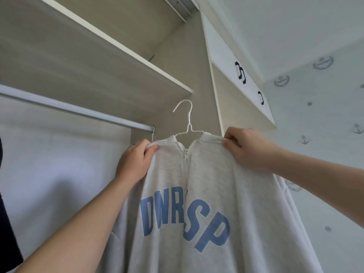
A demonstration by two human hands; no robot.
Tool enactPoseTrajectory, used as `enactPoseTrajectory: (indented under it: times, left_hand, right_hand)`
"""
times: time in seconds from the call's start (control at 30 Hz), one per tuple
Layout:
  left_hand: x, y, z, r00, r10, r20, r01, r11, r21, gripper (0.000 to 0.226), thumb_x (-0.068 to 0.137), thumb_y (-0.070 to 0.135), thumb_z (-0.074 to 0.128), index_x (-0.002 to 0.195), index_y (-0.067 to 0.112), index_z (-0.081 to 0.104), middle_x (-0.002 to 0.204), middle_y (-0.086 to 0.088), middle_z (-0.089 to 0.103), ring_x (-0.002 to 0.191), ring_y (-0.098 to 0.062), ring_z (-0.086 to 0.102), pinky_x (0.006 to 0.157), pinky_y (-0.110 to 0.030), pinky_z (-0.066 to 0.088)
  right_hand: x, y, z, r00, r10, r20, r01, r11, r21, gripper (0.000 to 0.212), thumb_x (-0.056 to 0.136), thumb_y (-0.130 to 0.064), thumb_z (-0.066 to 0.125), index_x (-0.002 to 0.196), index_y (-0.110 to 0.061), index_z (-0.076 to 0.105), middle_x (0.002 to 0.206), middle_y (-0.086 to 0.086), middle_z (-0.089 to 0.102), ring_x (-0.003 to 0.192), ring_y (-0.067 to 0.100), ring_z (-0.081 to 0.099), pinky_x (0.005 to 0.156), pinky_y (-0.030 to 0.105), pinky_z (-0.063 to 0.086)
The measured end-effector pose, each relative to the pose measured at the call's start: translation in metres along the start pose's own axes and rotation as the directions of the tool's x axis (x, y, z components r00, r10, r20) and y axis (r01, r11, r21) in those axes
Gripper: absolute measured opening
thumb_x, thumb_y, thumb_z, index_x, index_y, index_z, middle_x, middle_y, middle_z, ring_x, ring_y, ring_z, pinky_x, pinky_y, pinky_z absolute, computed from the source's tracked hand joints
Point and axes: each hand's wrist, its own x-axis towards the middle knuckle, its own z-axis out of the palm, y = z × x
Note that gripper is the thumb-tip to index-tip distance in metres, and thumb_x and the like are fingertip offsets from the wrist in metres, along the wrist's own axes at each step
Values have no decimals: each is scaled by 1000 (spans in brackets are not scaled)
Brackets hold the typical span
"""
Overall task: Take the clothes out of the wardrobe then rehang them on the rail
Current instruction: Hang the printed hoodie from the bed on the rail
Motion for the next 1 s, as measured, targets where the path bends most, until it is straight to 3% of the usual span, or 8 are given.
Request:
enactPoseTrajectory:
  times: [0.17, 0.27, 0.37, 0.47, 0.53, 0.63, 0.83, 1.0]
  left_hand:
    - [37, -77, 5, 993, -104, -55, 107, 992, 60, 29, 99, 51, 44, 83, 29, 55, 83, 7, 63, 83, -22, 59, 64, -33, 44]
    - [52, -110, 10, 975, -169, -147, 188, 974, 126, 27, 100, 47, 44, 107, 30, 63, 119, 3, 63, 111, -27, 52, 83, -37, 42]
    - [60, -127, 13, 946, -285, -153, 290, 957, 12, 49, 97, 56, 38, 137, 30, 51, 148, 3, 47, 137, -27, 35, 109, -44, 33]
    - [66, -136, 9, 922, -388, -14, 375, 900, -222, 96, 72, 87, 31, 153, 35, 28, 163, 4, 22, 150, -21, 20, 120, -47, 20]
    - [70, -145, 9, 921, -386, 54, 387, 892, -232, 115, 58, 94, 33, 156, 36, 16, 166, 7, 10, 152, -20, 11, 122, -49, 15]
    - [76, -162, 11, 929, -361, 79, 369, 901, -226, 126, 51, 95, 43, 157, 32, 12, 164, 8, 13, 151, -19, 12, 121, -48, 17]
    - [71, -206, 21, 929, -363, 71, 370, 904, -216, 112, 57, 89, 52, 151, 33, 30, 157, 4, 33, 144, -24, 30, 116, -49, 29]
    - [60, -232, 34, 896, -424, 133, 441, 883, -159, 127, 52, 95, 44, 158, 33, 12, 166, 5, 10, 153, -17, 7, 123, -46, 13]
  right_hand:
    - [75, -34, 59, 998, 46, -52, -46, 999, 9, 16, 95, -24, 48, 85, -16, 56, 77, -3, 54, 76, 22, 48, 63, 32, 31]
    - [112, -56, 89, 994, 88, -64, -83, 994, 72, 16, 94, -22, 47, 82, -16, 56, 78, -2, 55, 78, 23, 49, 64, 31, 32]
    - [144, -79, 114, 989, 128, -74, -120, 987, 105, 19, 94, -22, 49, 87, -9, 61, 84, 3, 57, 79, 24, 50, 65, 29, 34]
    - [172, -103, 135, 985, 154, -76, -144, 981, 129, 22, 92, -20, 49, 89, -3, 63, 84, 7, 59, 75, 27, 52, 59, 30, 35]
    - [189, -118, 149, 982, 179, -66, -168, 975, 144, 22, 91, -17, 48, 91, -2, 63, 84, 8, 58, 72, 27, 51, 50, 28, 33]
    - [211, -136, 169, 978, 208, -32, -200, 964, 176, 17, 91, -15, 49, 93, -4, 62, 85, 8, 55, 65, 22, 49, 46, 24, 29]
    - [232, -153, 210, 966, 253, 53, -258, 936, 240, 10, 92, -14, 49, 95, -8, 57, 86, 6, 52, 59, 13, 43, 43, 20, 28]
    - [231, -155, 242, 963, 234, 136, -261, 934, 244, 12, 92, -13, 49, 96, -7, 58, 89, 7, 55, 61, 13, 45, 44, 20, 29]
